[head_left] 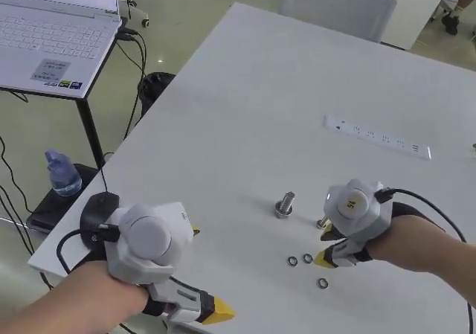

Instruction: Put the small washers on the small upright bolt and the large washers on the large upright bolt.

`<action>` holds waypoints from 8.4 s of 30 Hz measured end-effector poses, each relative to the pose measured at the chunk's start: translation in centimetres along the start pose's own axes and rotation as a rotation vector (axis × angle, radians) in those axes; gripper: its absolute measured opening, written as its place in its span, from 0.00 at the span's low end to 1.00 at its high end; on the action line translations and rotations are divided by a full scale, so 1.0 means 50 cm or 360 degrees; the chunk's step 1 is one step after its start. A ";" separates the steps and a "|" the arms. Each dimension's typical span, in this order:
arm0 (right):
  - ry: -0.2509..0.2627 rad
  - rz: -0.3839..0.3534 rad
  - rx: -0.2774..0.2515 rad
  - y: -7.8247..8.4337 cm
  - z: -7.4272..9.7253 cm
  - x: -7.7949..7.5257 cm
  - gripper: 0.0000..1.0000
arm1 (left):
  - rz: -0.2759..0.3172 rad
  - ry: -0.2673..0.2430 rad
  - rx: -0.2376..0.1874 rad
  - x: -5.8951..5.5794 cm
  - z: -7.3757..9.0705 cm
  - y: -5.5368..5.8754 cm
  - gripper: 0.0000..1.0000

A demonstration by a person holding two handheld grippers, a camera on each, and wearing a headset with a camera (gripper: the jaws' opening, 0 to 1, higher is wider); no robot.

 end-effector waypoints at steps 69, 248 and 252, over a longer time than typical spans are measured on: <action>-0.0001 -0.0027 0.0049 0.009 -0.073 0.005 0.13 | 0.0028 0.0037 0.0022 0.031 -0.005 0.005 0.74; 0.0117 -0.0137 0.0103 0.010 -0.055 -0.142 0.13 | 0.0069 0.0054 0.0057 0.039 -0.016 0.026 0.74; 0.0103 -0.0122 0.0095 0.008 -0.053 -0.139 0.13 | 0.0074 0.0052 0.0060 0.037 -0.015 0.030 0.74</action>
Point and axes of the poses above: the centre of the closed fingertips' face, and the gripper's own axes: z roughly backward along the fingers, x roughly to its left, y roughly out of its underside, the point moved 2 cm from there along z, roughly backward along the fingers, and after that the axes turned 4 degrees about y, right-handed, at the moved point
